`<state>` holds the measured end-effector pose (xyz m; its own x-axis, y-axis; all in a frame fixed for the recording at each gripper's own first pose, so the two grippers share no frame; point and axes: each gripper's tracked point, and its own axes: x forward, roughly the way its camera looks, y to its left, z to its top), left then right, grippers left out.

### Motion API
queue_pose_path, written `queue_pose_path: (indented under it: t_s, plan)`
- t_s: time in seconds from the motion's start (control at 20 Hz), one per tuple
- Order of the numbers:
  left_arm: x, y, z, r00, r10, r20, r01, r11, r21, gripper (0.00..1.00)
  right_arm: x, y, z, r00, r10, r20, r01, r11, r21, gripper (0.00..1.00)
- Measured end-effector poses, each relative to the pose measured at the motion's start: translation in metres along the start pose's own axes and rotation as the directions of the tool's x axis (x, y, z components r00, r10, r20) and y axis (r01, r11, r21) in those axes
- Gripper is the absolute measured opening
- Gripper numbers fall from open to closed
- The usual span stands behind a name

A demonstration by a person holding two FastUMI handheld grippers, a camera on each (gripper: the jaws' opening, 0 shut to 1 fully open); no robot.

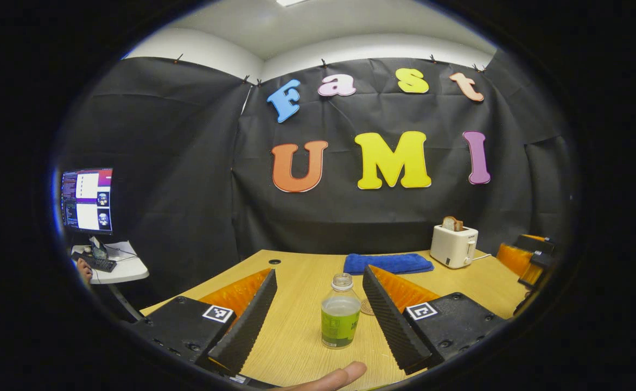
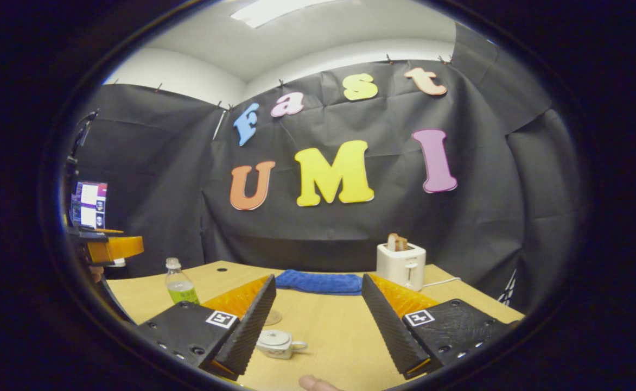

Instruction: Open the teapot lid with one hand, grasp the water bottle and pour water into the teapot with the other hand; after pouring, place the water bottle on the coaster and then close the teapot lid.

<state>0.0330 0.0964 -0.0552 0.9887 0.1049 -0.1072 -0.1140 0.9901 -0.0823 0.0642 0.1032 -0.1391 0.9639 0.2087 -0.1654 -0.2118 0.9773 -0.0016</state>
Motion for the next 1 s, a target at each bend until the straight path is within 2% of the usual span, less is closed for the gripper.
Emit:
queue_pose_path:
  t_s: [0.15, 0.2, 0.25, 0.35, 0.5, 0.55, 0.6, 0.65, 0.7, 0.8, 0.85, 0.95, 1.0]
  plan:
    - [0.002, 0.003, 0.001, 1.0, 0.005, -0.002, -0.005, 1.0, -0.007, 0.99, 0.029, 0.015, -0.046, 0.997, 0.024, -0.077, -0.025, 1.0, -0.005, 0.96]
    - [0.003, 0.004, 0.001, 1.0, 0.006, 0.001, -0.006, 1.0, -0.009, 0.99, 0.04, 0.023, -0.059, 0.995, 0.039, -0.094, -0.041, 0.999, -0.02, 0.93]
    - [0.005, 0.006, 0.001, 1.0, 0.007, 0.002, -0.007, 1.0, -0.01, 0.99, 0.047, 0.026, -0.07, 0.994, 0.036, -0.104, -0.041, 0.998, -0.047, 0.96]
    - [0.006, 0.012, -0.001, 1.0, 0.014, -0.002, -0.014, 1.0, -0.016, 0.99, 0.061, 0.032, -0.087, 0.992, 0.032, -0.121, -0.043, 0.995, -0.089, 0.96]
    - [0.01, 0.022, -0.003, 0.999, 0.03, -0.017, -0.03, 0.999, -0.034, 0.99, 0.076, 0.044, -0.115, 0.979, 0.058, -0.193, -0.069, 0.996, -0.051, 0.94]
    - [0.011, 0.025, -0.003, 0.999, 0.033, -0.02, -0.034, 0.999, -0.043, 0.99, 0.076, 0.047, -0.12, 0.975, 0.066, -0.212, -0.075, 0.996, -0.037, 0.81]
    - [0.012, 0.028, -0.004, 0.999, 0.035, -0.02, -0.036, 0.998, -0.051, 0.99, 0.079, 0.049, -0.122, 0.974, 0.061, -0.217, -0.071, 0.997, -0.04, 0.74]
    - [0.011, 0.03, -0.003, 0.999, 0.039, -0.019, -0.04, 0.998, -0.056, 1.0, 0.078, 0.054, -0.124, 0.971, 0.076, -0.227, -0.087, 0.995, -0.04, 0.55]
    - [0.011, 0.031, -0.001, 0.999, 0.042, -0.017, -0.043, 0.997, -0.062, 0.99, 0.078, 0.056, -0.124, 0.973, 0.089, -0.213, -0.1, 0.994, -0.044, 0.43]
    - [0.01, 0.031, -0.001, 0.999, 0.037, -0.016, -0.038, 0.997, -0.07, 0.99, 0.08, 0.055, -0.126, 0.974, 0.061, -0.217, -0.074, 0.996, -0.051, 0.22]
    - [0.01, 0.031, -0.001, 0.999, 0.034, -0.017, -0.035, 0.997, -0.072, 0.99, 0.078, 0.055, -0.126, 0.972, 0.065, -0.226, -0.077, 0.996, -0.044, 0.05]
    - [0.01, 0.029, -0.002, 1.0, 0.022, -0.019, -0.023, 0.997, -0.067, 0.99, 0.08, 0.053, -0.12, 0.971, 0.072, -0.226, -0.082, 0.996, -0.039, 0.05]
    - [0.01, 0.026, -0.003, 1.0, 0.011, -0.022, -0.012, 0.998, -0.064, 0.99, 0.079, 0.051, -0.117, 0.97, 0.065, -0.233, -0.073, 0.997, -0.026, 0.0]
